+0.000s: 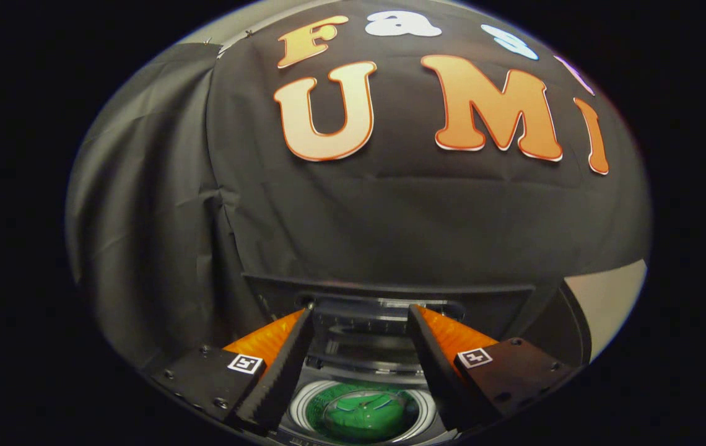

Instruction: Put the clothes into the washing machine and then close the washing machine lid.

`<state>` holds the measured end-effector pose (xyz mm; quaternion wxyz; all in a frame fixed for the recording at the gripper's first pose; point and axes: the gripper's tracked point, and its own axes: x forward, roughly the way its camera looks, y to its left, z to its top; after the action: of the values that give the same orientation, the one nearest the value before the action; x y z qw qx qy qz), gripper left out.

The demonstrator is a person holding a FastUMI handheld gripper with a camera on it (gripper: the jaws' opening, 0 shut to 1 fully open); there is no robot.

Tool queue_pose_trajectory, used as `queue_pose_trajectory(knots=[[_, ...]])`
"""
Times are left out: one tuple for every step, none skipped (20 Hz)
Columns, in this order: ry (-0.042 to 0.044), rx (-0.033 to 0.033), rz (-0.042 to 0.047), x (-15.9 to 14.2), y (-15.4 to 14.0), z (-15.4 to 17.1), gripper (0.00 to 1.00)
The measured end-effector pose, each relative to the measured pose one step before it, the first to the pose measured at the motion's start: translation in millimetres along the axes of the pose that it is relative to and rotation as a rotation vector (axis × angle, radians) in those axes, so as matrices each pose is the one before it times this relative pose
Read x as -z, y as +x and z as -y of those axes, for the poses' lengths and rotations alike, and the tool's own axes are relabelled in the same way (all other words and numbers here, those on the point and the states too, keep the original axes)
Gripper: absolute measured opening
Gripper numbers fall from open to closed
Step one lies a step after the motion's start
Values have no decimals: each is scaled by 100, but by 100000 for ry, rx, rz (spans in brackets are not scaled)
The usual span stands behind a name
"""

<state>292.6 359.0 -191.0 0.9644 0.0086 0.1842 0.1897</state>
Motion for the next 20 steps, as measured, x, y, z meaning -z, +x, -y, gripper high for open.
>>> queue_pose_trajectory(knots=[[318, 74, 1782, -967, 449, 16, 98], [205, 486, 1400, -857, 518, 363, 98], [221, 460, 1279, -547, 579, 305, 98], [347, 582, 1100, -511, 643, 374, 98], [6, 1222, 1016, -304, 649, 434, 98], [-137, 829, 17, -94, 774, 411, 98], [266, 1320, -1258, 189, 717, 382, 98], [1043, 360, -1891, 326, 791, 271, 98], [732, 640, -1926, 444, 865, 212, 98], [138, 1457, -2405, 530, 681, 436, 98], [-88, 658, -3421, 807, 306, 197, 98], [1500, -367, 10, 7, -258, -69, 98], [934, 412, 1153, -56, 4, -120, 99], [-1057, 206, -958, 308, -401, -33, 99], [-51, 649, -204, 15, 167, -100, 100], [-495, 738, -1656, 305, -261, -13, 99], [66, 781, -671, 136, -523, 17, 100], [174, 369, -651, 193, -551, 37, 99], [806, 249, -93, 268, -471, -107, 99], [182, 50, -150, 212, -580, -179, 100]])
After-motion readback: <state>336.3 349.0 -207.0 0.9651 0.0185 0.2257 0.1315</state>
